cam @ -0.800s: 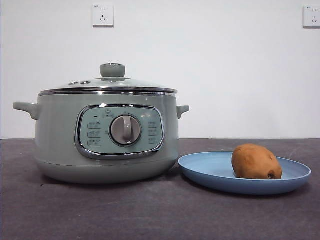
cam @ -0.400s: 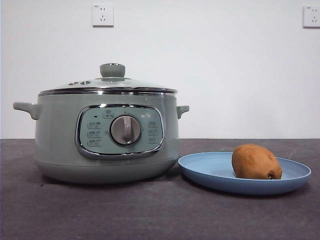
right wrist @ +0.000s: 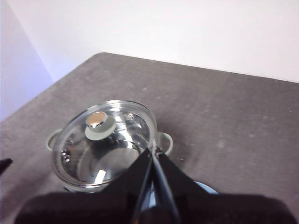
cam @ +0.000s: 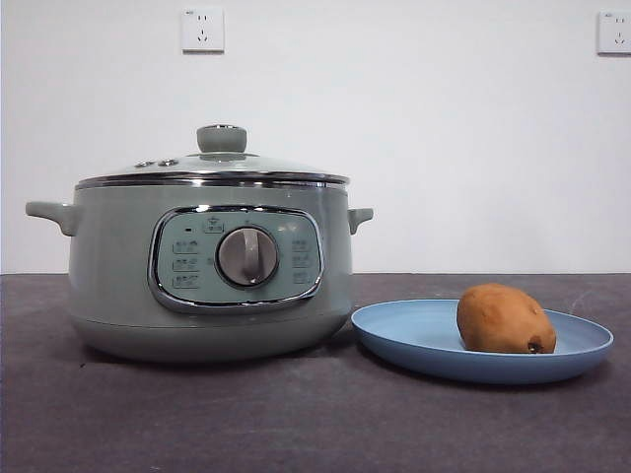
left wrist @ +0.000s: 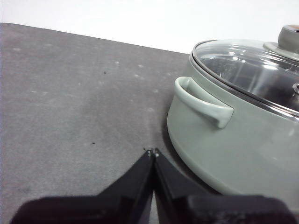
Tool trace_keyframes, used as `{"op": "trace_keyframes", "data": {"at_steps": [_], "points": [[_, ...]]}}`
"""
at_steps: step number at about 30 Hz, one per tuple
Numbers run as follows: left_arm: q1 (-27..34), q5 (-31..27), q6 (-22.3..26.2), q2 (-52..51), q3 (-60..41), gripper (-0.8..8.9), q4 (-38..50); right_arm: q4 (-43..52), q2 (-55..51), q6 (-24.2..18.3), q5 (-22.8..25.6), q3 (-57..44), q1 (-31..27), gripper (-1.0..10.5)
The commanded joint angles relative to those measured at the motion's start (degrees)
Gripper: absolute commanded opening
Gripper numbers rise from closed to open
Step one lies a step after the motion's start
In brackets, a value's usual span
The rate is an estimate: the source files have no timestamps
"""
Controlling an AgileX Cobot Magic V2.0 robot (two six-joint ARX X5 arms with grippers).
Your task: Take the potato out from the steamer,put the potato on the plate,close the lid
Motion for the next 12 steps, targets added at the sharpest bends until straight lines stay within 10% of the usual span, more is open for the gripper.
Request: {"op": "trace_keyframes", "data": {"at_steps": [1, 12], "points": [[0.13, -0.02, 0.07, -0.15, -0.81, -0.04, 0.26, -1.20, -1.11, -6.47, 2.47, -0.31, -1.03, 0.0], [0.13, -0.02, 0.07, -0.15, -0.81, -0.04, 0.26, 19.69, -13.70, -3.54, 4.68, -28.96, -9.40, 0.0]]}}
